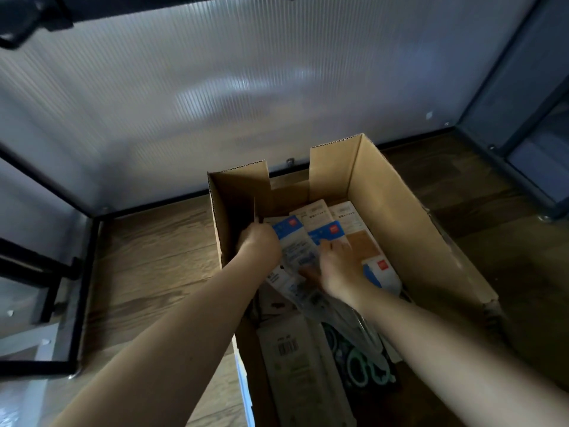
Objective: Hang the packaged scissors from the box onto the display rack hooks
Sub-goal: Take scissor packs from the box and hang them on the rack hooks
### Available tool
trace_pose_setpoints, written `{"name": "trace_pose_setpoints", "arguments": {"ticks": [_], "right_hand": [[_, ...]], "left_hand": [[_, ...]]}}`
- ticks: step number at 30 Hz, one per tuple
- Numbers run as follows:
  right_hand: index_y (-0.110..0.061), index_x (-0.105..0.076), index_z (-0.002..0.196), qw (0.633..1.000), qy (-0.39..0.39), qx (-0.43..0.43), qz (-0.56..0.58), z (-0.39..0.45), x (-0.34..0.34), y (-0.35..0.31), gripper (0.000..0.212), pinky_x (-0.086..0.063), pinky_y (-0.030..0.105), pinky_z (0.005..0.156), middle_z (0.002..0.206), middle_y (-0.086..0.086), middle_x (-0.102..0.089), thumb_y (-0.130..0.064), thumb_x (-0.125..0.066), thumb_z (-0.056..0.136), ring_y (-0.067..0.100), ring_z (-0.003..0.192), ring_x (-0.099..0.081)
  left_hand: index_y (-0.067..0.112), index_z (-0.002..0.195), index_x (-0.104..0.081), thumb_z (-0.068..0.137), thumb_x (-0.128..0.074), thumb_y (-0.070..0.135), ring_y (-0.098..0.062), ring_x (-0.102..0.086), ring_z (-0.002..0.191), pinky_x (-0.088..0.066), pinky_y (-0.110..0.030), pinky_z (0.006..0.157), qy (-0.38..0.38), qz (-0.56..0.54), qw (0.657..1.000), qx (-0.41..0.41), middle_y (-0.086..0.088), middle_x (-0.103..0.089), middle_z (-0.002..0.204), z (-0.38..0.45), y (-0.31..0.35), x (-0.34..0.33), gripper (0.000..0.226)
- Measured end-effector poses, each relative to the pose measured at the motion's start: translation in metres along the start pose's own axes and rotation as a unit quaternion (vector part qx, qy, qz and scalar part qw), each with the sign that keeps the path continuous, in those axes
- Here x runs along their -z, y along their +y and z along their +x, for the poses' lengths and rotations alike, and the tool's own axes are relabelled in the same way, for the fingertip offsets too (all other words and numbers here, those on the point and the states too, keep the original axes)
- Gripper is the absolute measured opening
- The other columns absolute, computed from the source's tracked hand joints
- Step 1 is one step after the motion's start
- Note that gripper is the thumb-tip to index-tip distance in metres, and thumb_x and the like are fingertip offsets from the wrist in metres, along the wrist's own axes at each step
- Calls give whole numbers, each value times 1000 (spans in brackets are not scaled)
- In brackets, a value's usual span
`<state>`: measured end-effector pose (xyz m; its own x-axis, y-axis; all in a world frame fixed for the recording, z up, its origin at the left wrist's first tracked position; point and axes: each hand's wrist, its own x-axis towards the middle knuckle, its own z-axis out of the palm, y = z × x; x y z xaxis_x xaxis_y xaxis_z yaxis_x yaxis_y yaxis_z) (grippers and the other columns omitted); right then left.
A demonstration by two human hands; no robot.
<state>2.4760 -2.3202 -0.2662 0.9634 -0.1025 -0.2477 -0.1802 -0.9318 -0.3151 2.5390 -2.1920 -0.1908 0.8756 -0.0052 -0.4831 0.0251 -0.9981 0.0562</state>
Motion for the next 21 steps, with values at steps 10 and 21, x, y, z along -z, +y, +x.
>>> {"name": "trace_pose_setpoints", "arguments": {"ticks": [10,21], "right_hand": [[-15,-33,131,986,-65,0,-156,6,-8,-44,46,-46,44,87,123,13,-53,-40,-44,95,31,108,-54],[-10,-50,118,993,17,-94,66,-17,31,-39,26,-47,30,80,110,8,-60,-14,-53,92,26,104,-59]], "left_hand": [[4,118,-59,95,-55,18,-29,-61,99,-45,-31,65,126,35,984,-119,-13,-60,110,-43,-13,31,27],[20,134,-33,94,-48,12,-32,-63,83,-55,-42,66,262,-178,914,-253,-13,-63,101,-77,-50,41,43]]}}
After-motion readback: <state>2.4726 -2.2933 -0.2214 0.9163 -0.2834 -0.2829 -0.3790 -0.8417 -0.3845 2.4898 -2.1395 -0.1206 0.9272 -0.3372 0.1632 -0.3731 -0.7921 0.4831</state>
